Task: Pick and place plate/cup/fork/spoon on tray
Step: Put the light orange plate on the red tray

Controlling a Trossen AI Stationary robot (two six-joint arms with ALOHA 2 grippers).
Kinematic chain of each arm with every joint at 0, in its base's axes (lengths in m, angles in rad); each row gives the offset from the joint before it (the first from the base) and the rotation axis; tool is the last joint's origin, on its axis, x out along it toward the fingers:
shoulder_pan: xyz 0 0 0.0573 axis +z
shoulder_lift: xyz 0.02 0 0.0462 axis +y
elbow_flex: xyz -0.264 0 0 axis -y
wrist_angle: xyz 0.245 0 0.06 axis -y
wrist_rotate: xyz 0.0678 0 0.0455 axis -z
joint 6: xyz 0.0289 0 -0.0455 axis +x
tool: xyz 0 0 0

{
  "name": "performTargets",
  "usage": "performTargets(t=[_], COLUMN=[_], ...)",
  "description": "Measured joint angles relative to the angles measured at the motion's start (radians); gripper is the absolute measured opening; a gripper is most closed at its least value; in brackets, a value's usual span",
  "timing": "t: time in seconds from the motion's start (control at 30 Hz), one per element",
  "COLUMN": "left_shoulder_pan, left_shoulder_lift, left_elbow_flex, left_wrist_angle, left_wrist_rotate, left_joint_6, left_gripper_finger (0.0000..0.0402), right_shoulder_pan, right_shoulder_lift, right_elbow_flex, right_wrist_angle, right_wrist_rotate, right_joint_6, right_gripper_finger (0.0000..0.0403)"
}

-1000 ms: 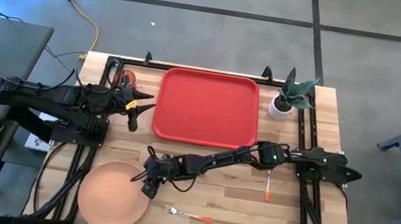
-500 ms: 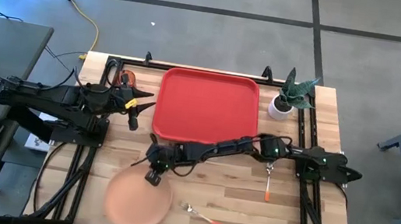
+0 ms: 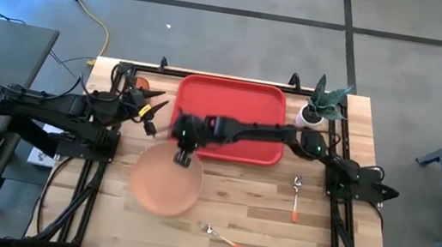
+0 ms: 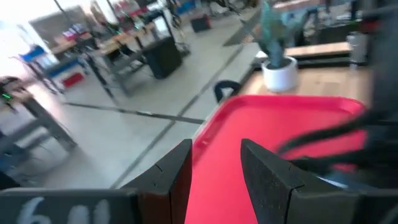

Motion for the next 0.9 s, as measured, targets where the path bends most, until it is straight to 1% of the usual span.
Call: performTargets(t=[0.1, 0.2, 0.3, 0.43, 0.57, 0.63, 0.7, 0.77, 0.83, 0.9], left_shoulder_pan=[0.000, 0.000, 0.009, 0.046, 0.089, 0.109, 0.125, 0.140, 0.153, 0.166], left_shoulder_lift=[0.000, 0.000, 0.005, 0.020, 0.043, 0.055, 0.068, 0.081, 0.095, 0.109], left_elbow_flex=[0.000, 0.000, 0.000, 0.000, 0.000, 0.000, 0.000, 0.000, 0.000, 0.000], left_wrist_angle=[0.055, 0.078, 0.054, 0.018, -0.031, -0.055, -0.072, -0.091, -0.091, -0.083], left_wrist_rotate=[-0.016, -0.016, -0.015, -0.011, -0.007, -0.001, 0.000, 0.000, 0.004, 0.011], left_joint_6=[0.065, 0.088, 0.089, 0.089, 0.069, 0.062, 0.050, 0.037, 0.035, 0.035], left_gripper_finger=[0.0126, 0.0126, 0.0126, 0.0126, 0.0126, 0.0126, 0.0126, 0.0126, 0.0126, 0.0126], right_shoulder_pan=[-0.070, -0.136, -0.196, -0.269, -0.340, -0.368, -0.389, -0.403, -0.419, -0.433], right_shoulder_lift=[-0.007, -0.011, -0.019, -0.035, -0.038, -0.052, -0.088, -0.150, -0.238, -0.339], right_elbow_flex=[0.000, 0.000, 0.000, 0.000, -0.002, -0.031, -0.094, -0.200, -0.344, -0.510], right_wrist_angle=[-0.018, -0.028, -0.019, -0.010, -0.078, -0.101, -0.104, -0.053, 0.052, 0.196], right_wrist_rotate=[-0.009, -0.005, 0.017, 0.095, 0.097, 0.088, 0.074, 0.075, 0.074, 0.071], right_joint_6=[-0.004, -0.005, -0.004, -0.004, -0.007, -0.027, -0.043, -0.043, -0.025, -0.003], right_gripper_finger=[0.0002, 0.0002, 0.0001, 0.0001, 0.0001, 0.0001, 0.0001, 0.0001, 0.0001, 0.0001])
